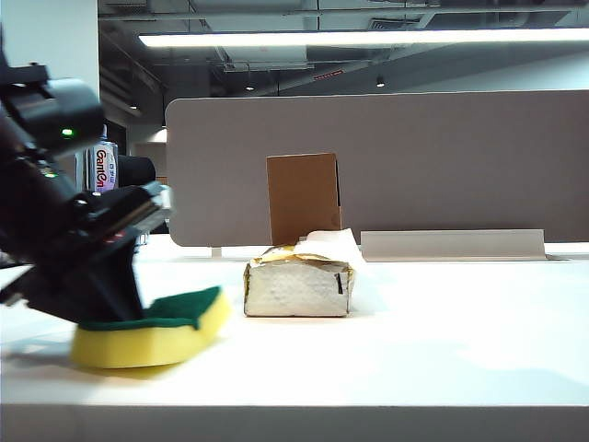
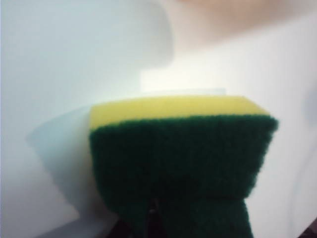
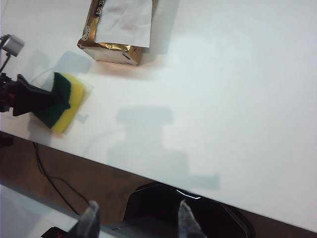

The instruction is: Move the sponge from right to left to wipe the table, avoiding obstacles on the table, and finally reaching the bottle of mineral water.

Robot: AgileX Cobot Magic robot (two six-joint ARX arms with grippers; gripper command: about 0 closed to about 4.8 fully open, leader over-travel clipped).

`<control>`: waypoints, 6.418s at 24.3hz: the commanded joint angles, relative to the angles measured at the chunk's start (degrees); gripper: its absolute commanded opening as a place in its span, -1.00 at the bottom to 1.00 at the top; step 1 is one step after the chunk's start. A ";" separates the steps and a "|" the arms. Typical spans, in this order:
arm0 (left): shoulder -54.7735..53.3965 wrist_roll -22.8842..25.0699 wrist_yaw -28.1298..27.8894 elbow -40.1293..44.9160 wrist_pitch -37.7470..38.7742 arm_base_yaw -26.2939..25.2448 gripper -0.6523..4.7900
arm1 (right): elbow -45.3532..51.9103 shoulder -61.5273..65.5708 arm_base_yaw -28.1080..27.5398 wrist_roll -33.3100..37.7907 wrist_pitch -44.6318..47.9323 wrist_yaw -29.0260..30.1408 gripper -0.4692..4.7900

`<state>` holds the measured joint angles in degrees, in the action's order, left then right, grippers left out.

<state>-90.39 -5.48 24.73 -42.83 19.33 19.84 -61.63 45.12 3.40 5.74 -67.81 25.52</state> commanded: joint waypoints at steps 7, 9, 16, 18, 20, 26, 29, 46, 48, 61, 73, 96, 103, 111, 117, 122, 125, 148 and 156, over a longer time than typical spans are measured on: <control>2.58 6.03 -11.63 1.55 10.69 -9.94 -0.78 | -0.22 -0.07 0.02 0.26 2.12 0.07 -0.04; 2.60 7.30 -11.65 1.55 11.41 -12.68 -0.78 | -0.22 -0.07 0.00 0.28 2.14 0.07 -0.04; 2.99 10.84 -11.69 1.55 13.07 -24.68 -0.78 | -0.22 0.00 -0.04 0.26 2.54 -0.11 -0.04; 3.91 10.86 -12.09 1.55 12.74 -27.78 -0.78 | -0.22 -0.02 -0.04 0.26 2.97 -0.11 -0.04; 4.96 10.86 -11.91 1.55 12.79 -30.56 -0.78 | -0.22 0.02 -0.02 0.26 3.17 -0.09 -0.07; 6.25 11.21 -11.23 1.55 11.10 -31.67 -0.78 | -0.22 0.09 -0.02 0.26 3.41 -0.09 -0.07; 6.25 11.30 -7.76 1.55 8.15 -31.69 -0.78 | -0.22 0.07 -0.02 0.26 3.39 0.11 -0.07; 0.98 11.04 -1.77 -6.60 0.31 -31.67 -0.78 | -0.22 0.00 0.07 0.72 2.80 4.44 -0.07; -2.89 11.04 -1.77 -10.21 0.24 -31.63 -0.78 | -0.22 -0.04 0.07 0.72 2.56 4.44 -0.07; -21.88 11.04 -4.24 -23.54 -0.81 -29.77 -0.78 | -0.22 -0.02 0.04 1.57 2.05 3.98 -0.07; -26.91 10.36 -6.34 -34.60 -0.11 -29.11 -0.78 | -0.22 -0.07 0.04 1.62 0.35 4.00 -0.07; -22.40 9.55 -6.38 -35.06 1.77 -29.18 0.15 | -0.22 -0.13 0.07 1.60 0.33 4.17 -0.07; -20.20 9.55 -5.27 -35.06 2.69 -29.18 0.39 | -0.22 -0.11 0.07 1.57 0.35 4.15 -0.07; -10.36 9.55 -5.42 -35.06 2.25 -29.20 0.39 | -0.22 -0.13 0.07 1.55 0.37 4.13 -0.07; 3.48 9.53 -2.25 -35.04 3.34 -29.20 0.39 | -0.22 -0.22 0.04 1.49 3.72 3.93 -0.07; 15.43 6.73 1.53 -34.99 3.37 -29.14 0.39 | -0.22 -0.87 0.02 1.22 8.26 0.96 -0.07; 21.22 5.22 2.32 -34.95 5.25 -29.11 0.39 | -0.22 -1.57 -0.02 1.20 11.96 -0.26 -0.07; 55.19 4.55 -9.42 -21.44 14.75 -29.11 0.38 | 0.44 -10.67 -2.84 -1.29 19.58 -11.93 -0.07; 69.33 4.85 -17.07 -12.22 14.86 -25.94 0.38 | 10.95 -20.26 -2.82 -0.37 24.98 -14.38 -0.26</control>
<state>-22.06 -0.99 8.62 -56.03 34.70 -7.03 -51.99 26.20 0.54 4.71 -45.78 11.49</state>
